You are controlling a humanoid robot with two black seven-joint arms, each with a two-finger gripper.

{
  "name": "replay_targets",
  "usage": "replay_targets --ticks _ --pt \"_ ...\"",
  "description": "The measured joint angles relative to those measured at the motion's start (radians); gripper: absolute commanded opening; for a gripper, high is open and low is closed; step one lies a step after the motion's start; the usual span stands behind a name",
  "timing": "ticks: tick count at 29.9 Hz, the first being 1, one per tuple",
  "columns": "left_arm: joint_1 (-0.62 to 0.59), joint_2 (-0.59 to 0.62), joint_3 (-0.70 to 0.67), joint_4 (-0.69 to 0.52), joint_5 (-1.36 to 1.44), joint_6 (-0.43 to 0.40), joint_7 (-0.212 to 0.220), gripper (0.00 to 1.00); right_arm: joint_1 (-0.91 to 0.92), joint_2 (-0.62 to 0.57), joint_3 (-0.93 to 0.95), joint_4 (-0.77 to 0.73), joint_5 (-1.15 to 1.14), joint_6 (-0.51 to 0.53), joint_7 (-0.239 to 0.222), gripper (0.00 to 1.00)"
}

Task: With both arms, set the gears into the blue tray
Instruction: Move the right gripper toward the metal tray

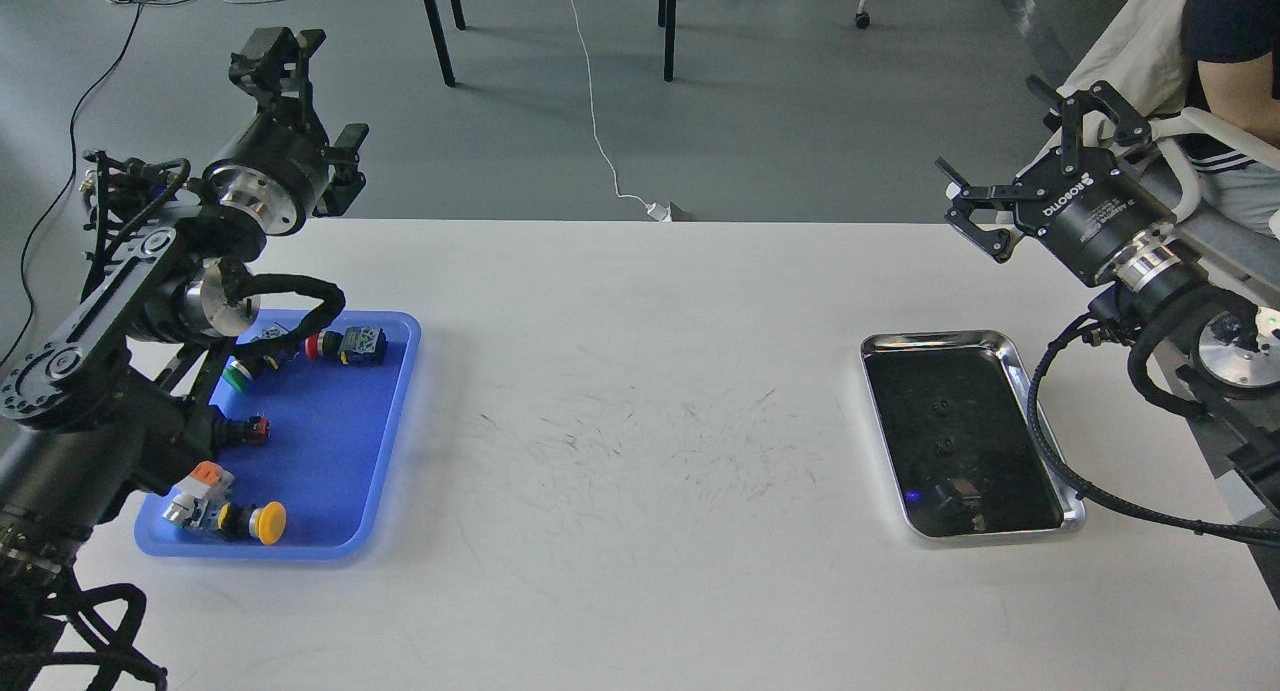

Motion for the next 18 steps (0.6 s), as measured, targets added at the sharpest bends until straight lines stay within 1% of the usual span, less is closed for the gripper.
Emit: replay_targets --ticks 6,18 --pt "0.002 0.023 0.001 -0.002 0.002 -0.002 0.0 0.98 -0.003 -0.007 -0.007 0.0 -0.001 0.007 0.0 0.99" --pt "0.003 0.025 0.0 0.01 -0.024 -0.008 0.003 0.98 -0.004 0.0 0.002 -0.007 -0.002 0.012 0.0 0.99"
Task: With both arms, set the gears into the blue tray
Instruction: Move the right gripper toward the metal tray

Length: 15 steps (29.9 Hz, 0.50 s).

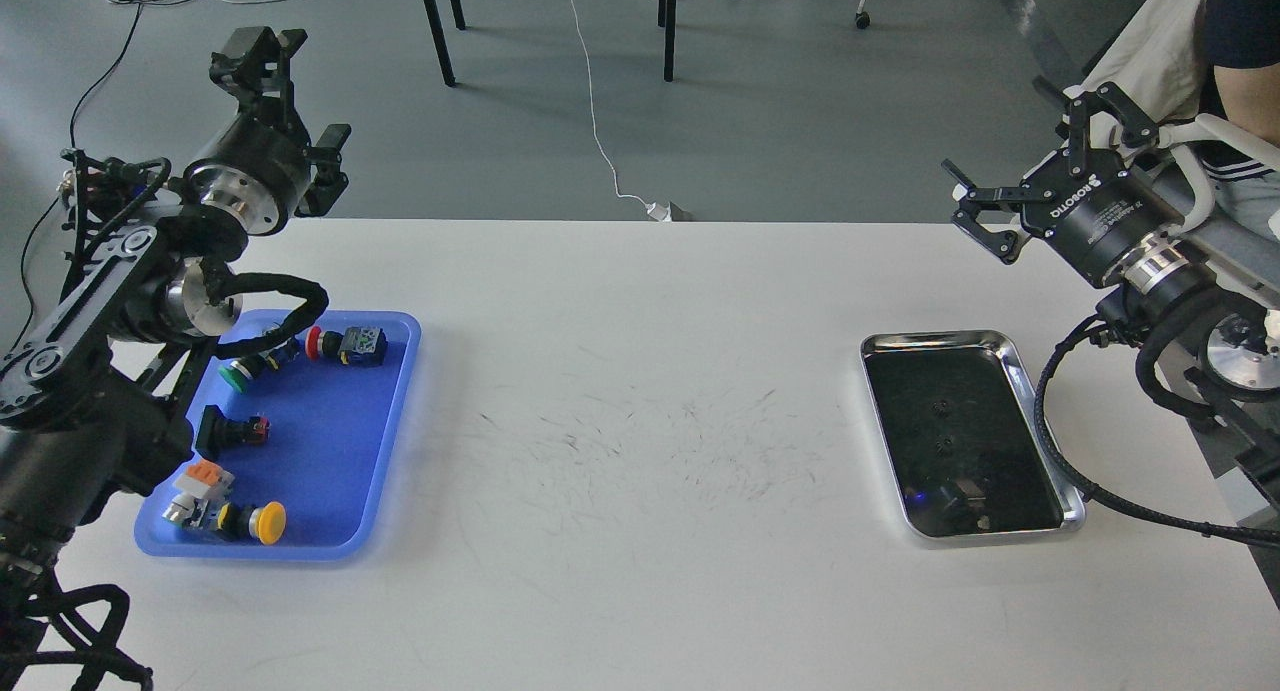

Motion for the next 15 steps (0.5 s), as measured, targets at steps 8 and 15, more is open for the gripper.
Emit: replay_targets --ticks 8,15 --pt "0.015 0.048 -0.003 -0.009 -0.049 -0.003 0.0 0.98 0.017 0.005 0.003 -0.028 0.0 0.004 0.0 0.99" --pt "0.016 0.051 -0.013 -0.013 -0.05 -0.002 -0.002 0.98 0.045 0.007 -0.02 -0.069 -0.005 0.012 -0.009 0.99"
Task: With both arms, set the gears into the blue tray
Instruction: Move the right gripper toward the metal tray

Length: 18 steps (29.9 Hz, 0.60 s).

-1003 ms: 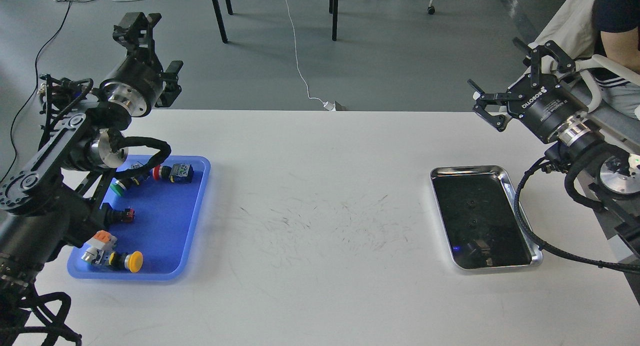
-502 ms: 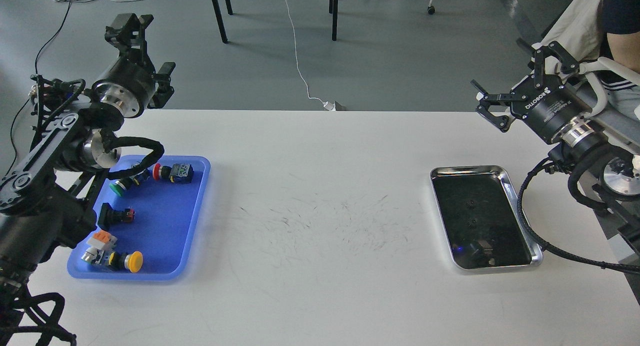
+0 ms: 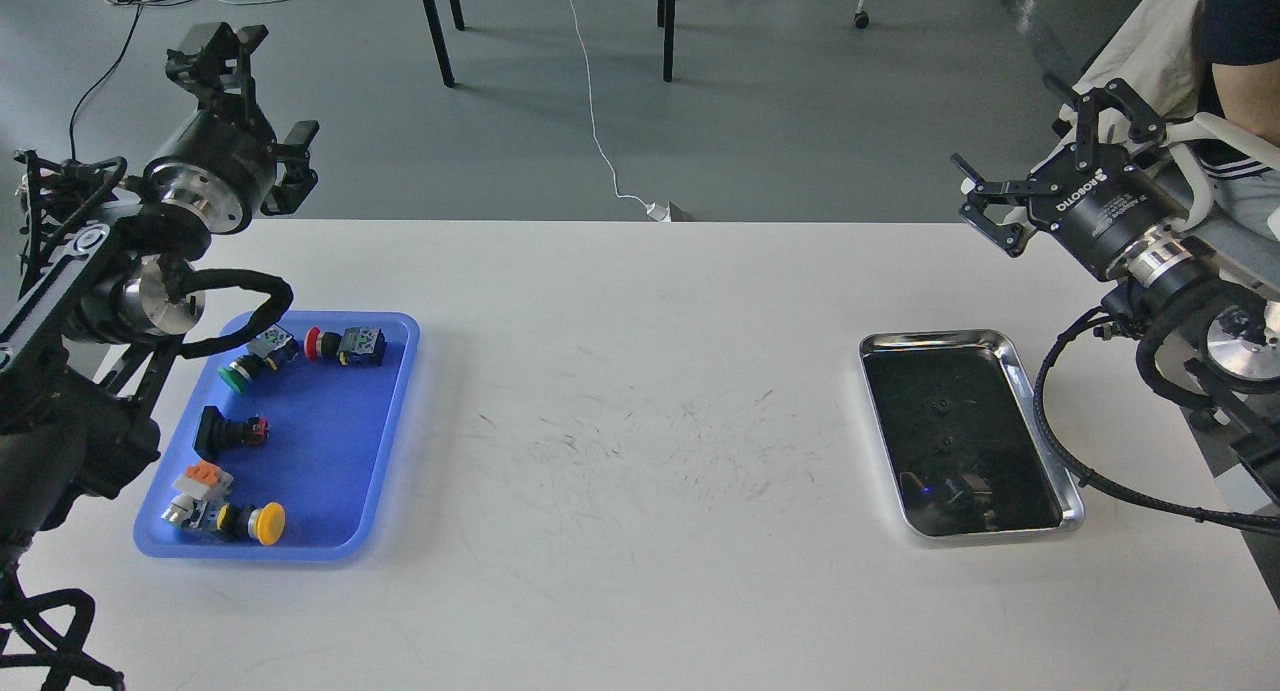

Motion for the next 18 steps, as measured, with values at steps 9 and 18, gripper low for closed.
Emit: replay_targets --ticks 9,18 --pt "-0.003 -0.008 0.012 -0.01 0.002 0.004 0.0 0.98 0.161 -0.232 -0.204 0.121 -0.081 0.0 -0.003 0.99" --pt "-0.001 -0.012 0.012 -0.025 0.002 0.008 0.0 0.98 0.368 -0.531 -0.476 0.413 -0.409 0.0 -0.019 0.99"
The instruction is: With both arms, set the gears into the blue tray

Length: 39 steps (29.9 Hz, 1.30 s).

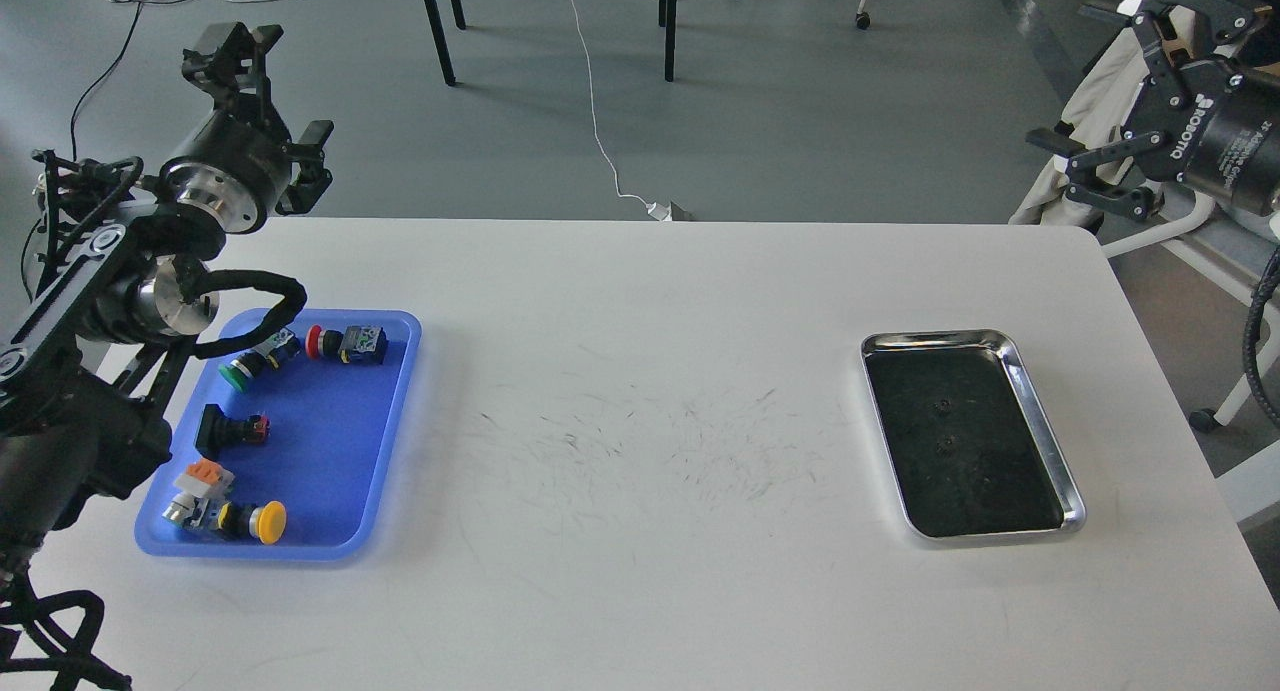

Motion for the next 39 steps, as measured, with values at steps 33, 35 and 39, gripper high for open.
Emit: replay_targets --ticks 33,35,39 --pt "0.0 0.017 -0.005 -0.003 0.001 -0.001 -0.032 0.98 0.404 0.41 -0.867 -0.128 -0.804 0.0 -0.097 0.92" --pt "0.003 0.021 -0.006 -0.003 0.001 -0.001 -0.041 0.98 0.397 0.443 -0.876 -0.162 -0.804 0.0 -0.096 0.91" --pt "0.007 0.034 -0.007 -0.003 0.001 -0.001 -0.063 0.98 0.379 0.509 -0.89 -0.215 -0.802 0.0 -0.093 0.9"
